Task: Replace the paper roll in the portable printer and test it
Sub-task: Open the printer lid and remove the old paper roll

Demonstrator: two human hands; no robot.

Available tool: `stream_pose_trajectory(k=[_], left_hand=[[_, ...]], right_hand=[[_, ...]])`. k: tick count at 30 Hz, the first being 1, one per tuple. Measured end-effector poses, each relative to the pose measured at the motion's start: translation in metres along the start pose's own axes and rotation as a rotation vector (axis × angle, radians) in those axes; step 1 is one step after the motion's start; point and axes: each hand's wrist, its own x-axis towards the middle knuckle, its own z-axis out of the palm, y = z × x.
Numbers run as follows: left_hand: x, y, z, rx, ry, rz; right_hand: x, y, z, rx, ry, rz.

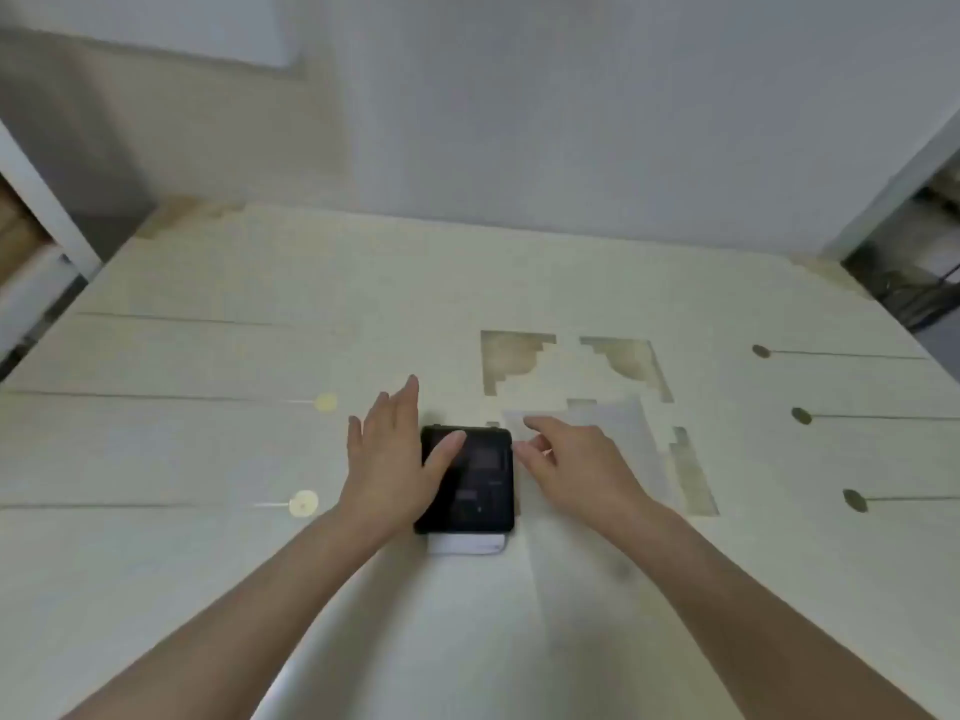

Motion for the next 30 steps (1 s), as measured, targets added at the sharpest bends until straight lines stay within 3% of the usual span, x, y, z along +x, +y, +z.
stream_pose_trajectory(k=[6, 19, 23, 30], left_hand=[[-0.011, -0.024, 0.034, -0.331, -0.012, 0.002], [-0.048, -0.06, 0.071, -0.651, 0.31, 0.169], [-0.05, -0.069, 0.069, -0.809, 0.33, 0.1], [-0.043, -0.076, 0.056, -1.123, 0.214, -0.014]], right_hand=[[-0.009, 0.008, 0.051, 0.029, 0.115, -0.051], [-0.044, 0.005, 0.118, 0.161, 0.515, -0.269], [-0.052, 0.003, 0.12, 0.37, 0.467, -0.233], [-0.059, 0.006, 0.114, 0.788, 0.087, -0.344]])
